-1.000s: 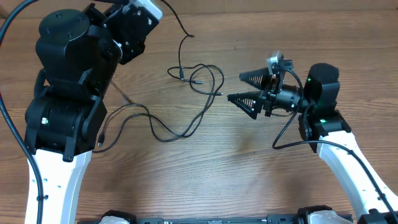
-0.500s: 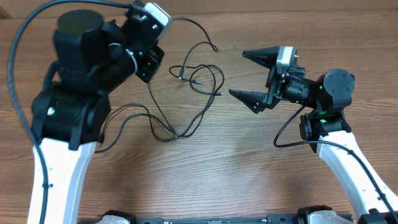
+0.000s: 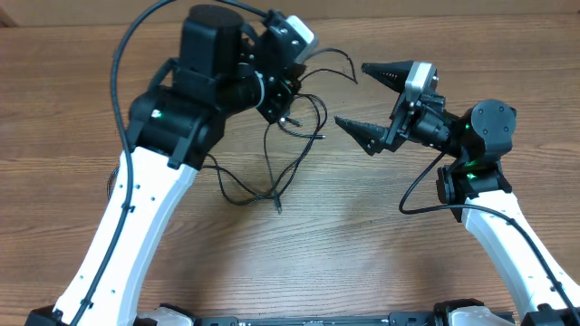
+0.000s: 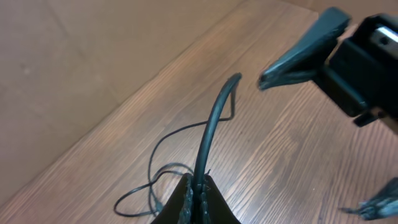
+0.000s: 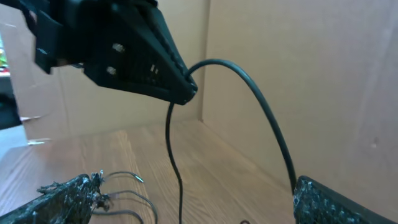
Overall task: Untangle cables
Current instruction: 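Bring the left gripper's cable toward the open right gripper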
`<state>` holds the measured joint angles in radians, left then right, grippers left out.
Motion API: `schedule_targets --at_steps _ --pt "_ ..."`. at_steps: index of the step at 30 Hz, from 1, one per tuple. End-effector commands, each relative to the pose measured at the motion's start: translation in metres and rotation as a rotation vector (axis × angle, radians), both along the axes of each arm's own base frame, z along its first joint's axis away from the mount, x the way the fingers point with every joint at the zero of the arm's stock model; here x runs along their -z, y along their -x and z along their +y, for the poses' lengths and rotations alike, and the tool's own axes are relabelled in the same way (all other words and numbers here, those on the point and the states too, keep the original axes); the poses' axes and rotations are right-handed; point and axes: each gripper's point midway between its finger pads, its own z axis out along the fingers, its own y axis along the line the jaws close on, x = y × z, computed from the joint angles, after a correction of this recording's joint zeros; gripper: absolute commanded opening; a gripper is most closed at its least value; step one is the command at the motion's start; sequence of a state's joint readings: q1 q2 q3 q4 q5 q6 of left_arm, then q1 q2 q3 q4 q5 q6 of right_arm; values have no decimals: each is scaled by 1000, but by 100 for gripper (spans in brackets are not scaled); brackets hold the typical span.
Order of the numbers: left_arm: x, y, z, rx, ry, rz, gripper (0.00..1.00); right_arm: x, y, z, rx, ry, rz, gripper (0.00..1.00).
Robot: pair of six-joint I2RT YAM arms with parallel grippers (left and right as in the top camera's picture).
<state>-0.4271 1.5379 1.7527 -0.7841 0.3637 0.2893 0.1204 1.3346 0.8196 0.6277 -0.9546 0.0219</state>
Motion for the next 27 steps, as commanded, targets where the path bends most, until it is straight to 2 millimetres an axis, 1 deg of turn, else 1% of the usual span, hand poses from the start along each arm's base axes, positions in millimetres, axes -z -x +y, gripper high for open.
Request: schedule_targets --at_steps 1,10,15,17,20,24,27 --pt "-9 6 -16 39 30 -8 4 -12 -7 -1 36 7 -47 100" --pt "-4 14 -41 98 30 -6 4 -7 -4 10 21 19 -34 100" --pt "-4 17 -55 128 42 -19 4 -6 -2 17 12 18 -26 100" --pt "-5 15 -56 123 41 -29 4 -6 -1 19 10 18 -26 100" --pt "-6 8 -51 81 24 -47 4 -3 -1 19 9 21 -7 100" --pt "-3 -14 -28 -79 -32 -74 4 7 -2 19 7 31 51 100" --pt "0 -27 -11 -192 -53 -71 4 10 -2 19 5 34 65 100"
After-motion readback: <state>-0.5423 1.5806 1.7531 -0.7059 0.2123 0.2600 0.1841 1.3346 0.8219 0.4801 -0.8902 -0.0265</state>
